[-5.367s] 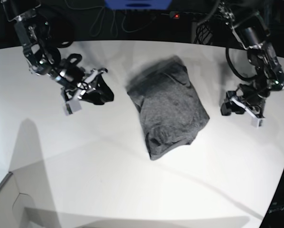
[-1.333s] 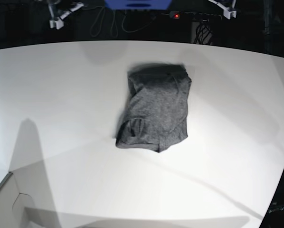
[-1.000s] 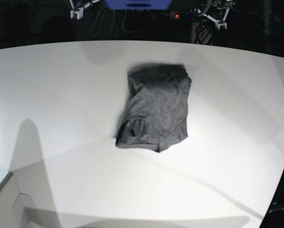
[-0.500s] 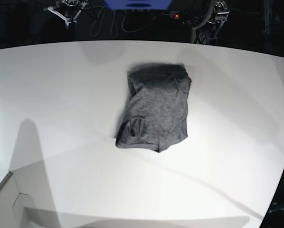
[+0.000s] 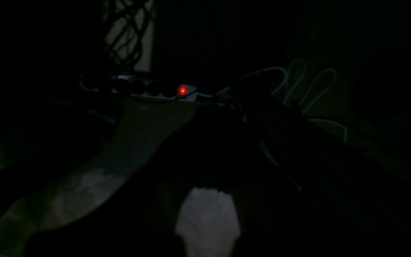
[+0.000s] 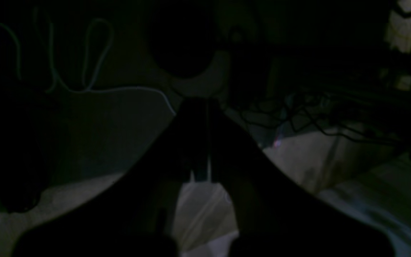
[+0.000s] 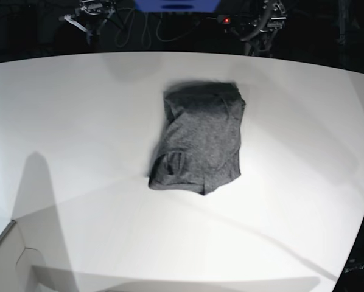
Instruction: Layout the t-shirt on the table in an organized manner, then fold the t-shirt properly
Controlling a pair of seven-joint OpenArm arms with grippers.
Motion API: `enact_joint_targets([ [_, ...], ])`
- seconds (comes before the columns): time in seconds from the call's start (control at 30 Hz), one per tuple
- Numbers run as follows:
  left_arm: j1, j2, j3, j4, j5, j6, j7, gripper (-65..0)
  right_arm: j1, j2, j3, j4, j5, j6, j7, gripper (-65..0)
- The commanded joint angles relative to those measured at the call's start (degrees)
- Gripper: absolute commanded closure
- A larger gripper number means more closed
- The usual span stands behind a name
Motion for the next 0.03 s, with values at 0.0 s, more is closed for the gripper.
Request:
enact_joint_targets([
  [0.0,-0.18,-0.58,0.0,0.35,0.02,0.06,-0.7,-0.1,-0.49,0.25,0.16,-0.06,0.19,0.05,0.3,0.0],
])
